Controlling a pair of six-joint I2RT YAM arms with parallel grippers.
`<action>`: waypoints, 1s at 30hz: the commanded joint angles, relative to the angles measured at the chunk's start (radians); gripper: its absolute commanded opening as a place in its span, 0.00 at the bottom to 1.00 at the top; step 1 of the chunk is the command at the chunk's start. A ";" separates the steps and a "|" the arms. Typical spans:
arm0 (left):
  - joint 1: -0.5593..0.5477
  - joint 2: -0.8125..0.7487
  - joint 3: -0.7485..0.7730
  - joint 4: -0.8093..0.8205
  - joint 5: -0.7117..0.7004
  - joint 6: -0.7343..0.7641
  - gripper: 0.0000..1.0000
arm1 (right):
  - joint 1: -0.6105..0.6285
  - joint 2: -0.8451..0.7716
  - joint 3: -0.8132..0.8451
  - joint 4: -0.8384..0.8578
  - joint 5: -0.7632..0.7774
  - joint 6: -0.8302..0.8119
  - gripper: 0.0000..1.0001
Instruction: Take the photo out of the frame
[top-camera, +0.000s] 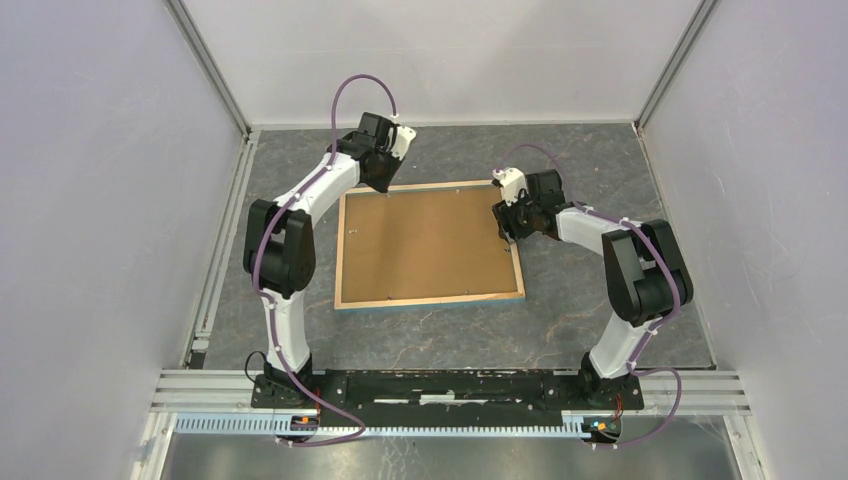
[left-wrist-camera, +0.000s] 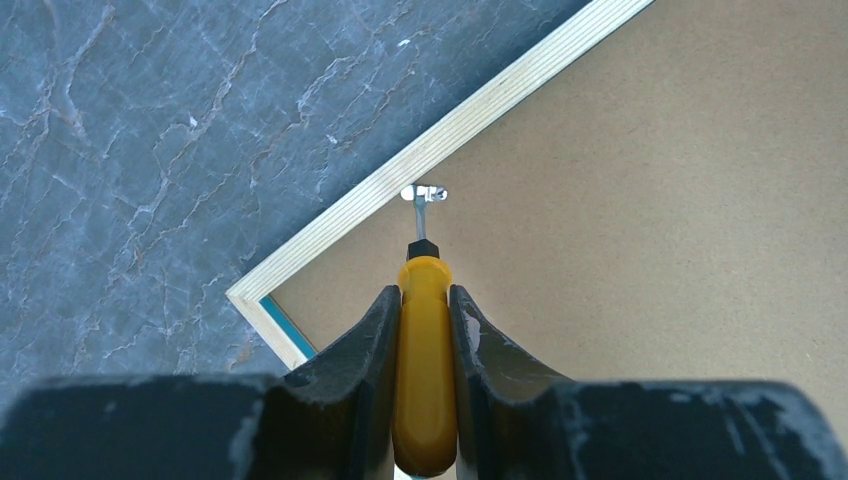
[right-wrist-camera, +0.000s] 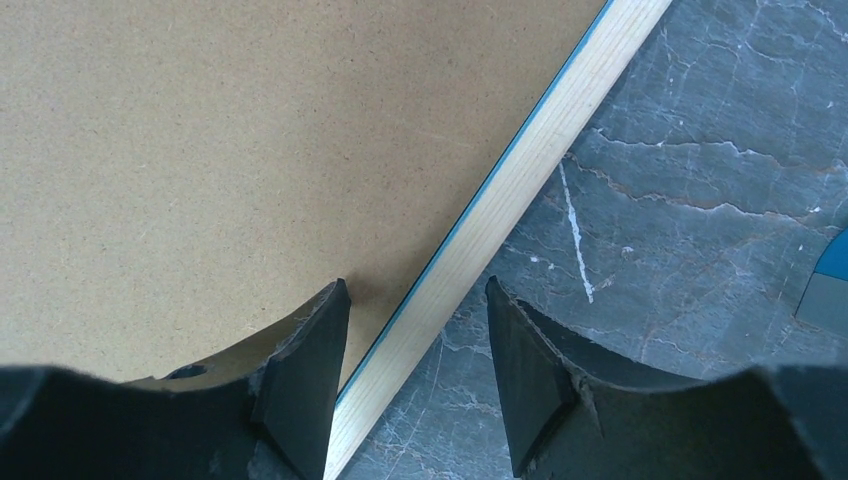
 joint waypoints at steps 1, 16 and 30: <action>-0.001 0.022 0.038 0.031 -0.037 0.002 0.02 | -0.009 0.040 -0.003 -0.058 0.030 -0.011 0.59; -0.010 -0.043 0.051 0.022 0.082 -0.024 0.02 | -0.009 0.051 0.006 -0.065 0.018 -0.011 0.58; -0.012 0.035 0.083 0.011 0.035 -0.011 0.02 | -0.010 0.057 0.009 -0.069 0.019 -0.014 0.58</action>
